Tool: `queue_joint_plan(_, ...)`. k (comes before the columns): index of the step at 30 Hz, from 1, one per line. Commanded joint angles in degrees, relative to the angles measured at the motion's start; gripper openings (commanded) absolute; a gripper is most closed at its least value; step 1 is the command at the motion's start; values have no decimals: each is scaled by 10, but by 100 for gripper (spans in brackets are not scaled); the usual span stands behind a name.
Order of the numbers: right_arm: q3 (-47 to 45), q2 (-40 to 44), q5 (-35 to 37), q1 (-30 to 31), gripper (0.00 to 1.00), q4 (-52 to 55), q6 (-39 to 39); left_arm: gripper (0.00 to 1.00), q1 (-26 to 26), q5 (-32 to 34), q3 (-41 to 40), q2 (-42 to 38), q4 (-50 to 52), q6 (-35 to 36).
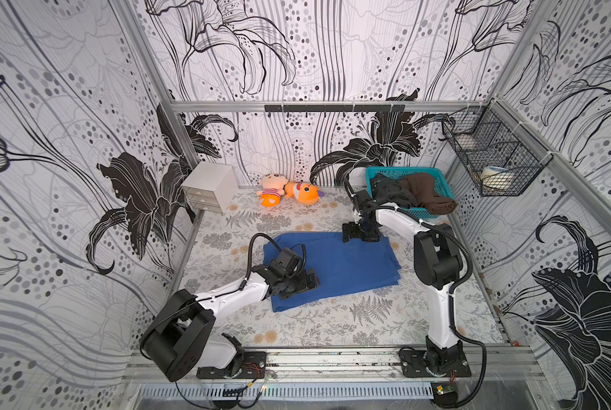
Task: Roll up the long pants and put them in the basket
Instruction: Adjust the long pant at the center of the board.
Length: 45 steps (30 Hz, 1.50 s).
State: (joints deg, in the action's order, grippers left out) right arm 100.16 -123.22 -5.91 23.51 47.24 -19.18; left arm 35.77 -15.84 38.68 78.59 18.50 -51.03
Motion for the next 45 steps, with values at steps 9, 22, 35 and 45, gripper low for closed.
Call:
queue_joint_plan(9, -233, 200, -27, 7, 100, -55, -22, 99, -42, 93, 187, -1, 135, 106)
queue_joint_plan(22, -361, 297, -8, 14, 100, -70, -27, 99, -194, -19, 180, 143, 82, 172)
queue_joint_plan(35, -190, 104, -5, 13, 99, -26, 14, 99, -169, -34, 12, 106, -23, 91)
queue_joint_plan(45, -11, -33, -17, 14, 100, 24, 29, 99, -37, 17, -31, 48, -45, -13)
